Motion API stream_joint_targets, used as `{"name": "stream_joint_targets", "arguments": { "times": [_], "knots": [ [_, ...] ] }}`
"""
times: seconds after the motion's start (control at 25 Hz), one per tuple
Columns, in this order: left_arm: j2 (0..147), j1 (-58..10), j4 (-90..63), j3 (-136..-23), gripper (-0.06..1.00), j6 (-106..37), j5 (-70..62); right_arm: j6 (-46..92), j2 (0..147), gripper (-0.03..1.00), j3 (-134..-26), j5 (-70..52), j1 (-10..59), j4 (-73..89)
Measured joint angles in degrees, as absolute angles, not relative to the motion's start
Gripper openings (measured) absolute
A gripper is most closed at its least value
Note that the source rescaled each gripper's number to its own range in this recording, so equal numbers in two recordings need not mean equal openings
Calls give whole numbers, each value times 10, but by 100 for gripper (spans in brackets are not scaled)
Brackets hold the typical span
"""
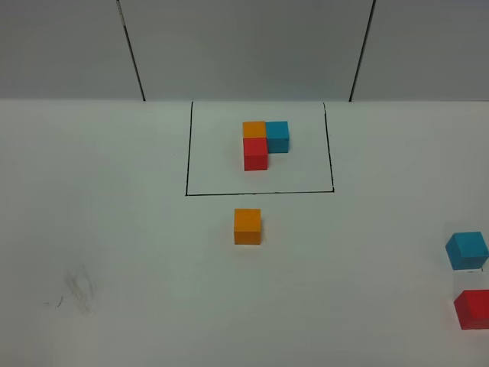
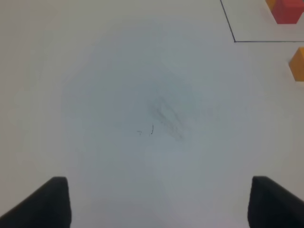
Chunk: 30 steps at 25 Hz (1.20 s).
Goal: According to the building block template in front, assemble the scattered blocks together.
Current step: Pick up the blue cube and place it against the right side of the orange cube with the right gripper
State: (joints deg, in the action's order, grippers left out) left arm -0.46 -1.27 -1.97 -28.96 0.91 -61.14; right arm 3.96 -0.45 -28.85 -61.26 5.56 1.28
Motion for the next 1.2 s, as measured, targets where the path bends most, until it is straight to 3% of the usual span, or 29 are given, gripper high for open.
{"name": "stream_joint_targets", "arguments": {
  "times": [0.08, 0.32, 0.4, 0.6, 0.88, 1.2],
  "knots": [
    [-5, -13, -20, -290, 65, 9, -611, 19, 7, 24, -288, -613, 56, 13],
    [-5, -13, -20, -290, 65, 9, -611, 5, 122, 84, -308, -568, 55, 6],
    [-5, -13, -20, -290, 65, 9, -611, 4, 188, 95, -326, -530, 55, -4],
    [-5, -13, -20, -290, 65, 9, -611, 4, 371, 100, -373, -469, 55, -45],
    [-5, -13, -19, -290, 65, 9, -611, 4, 605, 96, -441, -389, 55, -82],
    [-5, -13, -19, -290, 65, 9, -611, -19, 806, 95, -528, -377, 55, -113]
  ]
}}
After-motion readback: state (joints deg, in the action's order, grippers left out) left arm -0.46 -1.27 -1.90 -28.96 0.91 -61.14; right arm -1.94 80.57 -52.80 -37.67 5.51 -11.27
